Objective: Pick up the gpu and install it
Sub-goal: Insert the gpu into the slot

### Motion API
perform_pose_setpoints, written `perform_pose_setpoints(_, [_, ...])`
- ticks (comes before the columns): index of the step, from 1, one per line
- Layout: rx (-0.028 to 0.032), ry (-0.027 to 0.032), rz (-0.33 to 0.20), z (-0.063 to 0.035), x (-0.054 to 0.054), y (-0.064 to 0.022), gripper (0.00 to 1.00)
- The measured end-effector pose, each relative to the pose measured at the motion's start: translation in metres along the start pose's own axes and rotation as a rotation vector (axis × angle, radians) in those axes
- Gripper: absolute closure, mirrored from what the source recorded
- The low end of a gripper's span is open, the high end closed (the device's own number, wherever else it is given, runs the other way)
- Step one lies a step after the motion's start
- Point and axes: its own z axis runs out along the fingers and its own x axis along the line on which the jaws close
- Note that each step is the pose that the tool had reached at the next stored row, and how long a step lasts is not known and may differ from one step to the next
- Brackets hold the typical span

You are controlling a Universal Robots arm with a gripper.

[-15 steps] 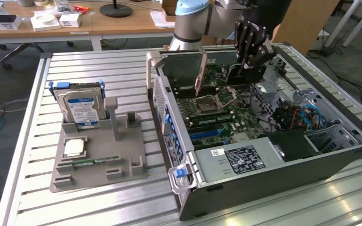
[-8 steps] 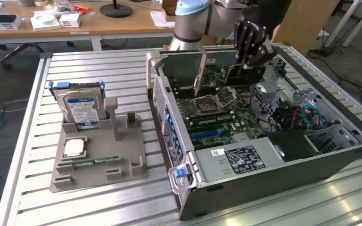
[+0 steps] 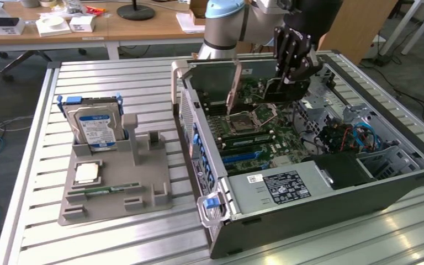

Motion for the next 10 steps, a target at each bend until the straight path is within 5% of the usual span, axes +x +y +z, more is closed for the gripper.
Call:
perform_pose_setpoints(4, [-0.0007,-0.0132,0.0,0.0036,0.0036,-0.0002,0.74])
perform_pose_setpoints(10, [-0.001,-0.0172,-0.002,0.0063,0.0063,-0.0004,0.74])
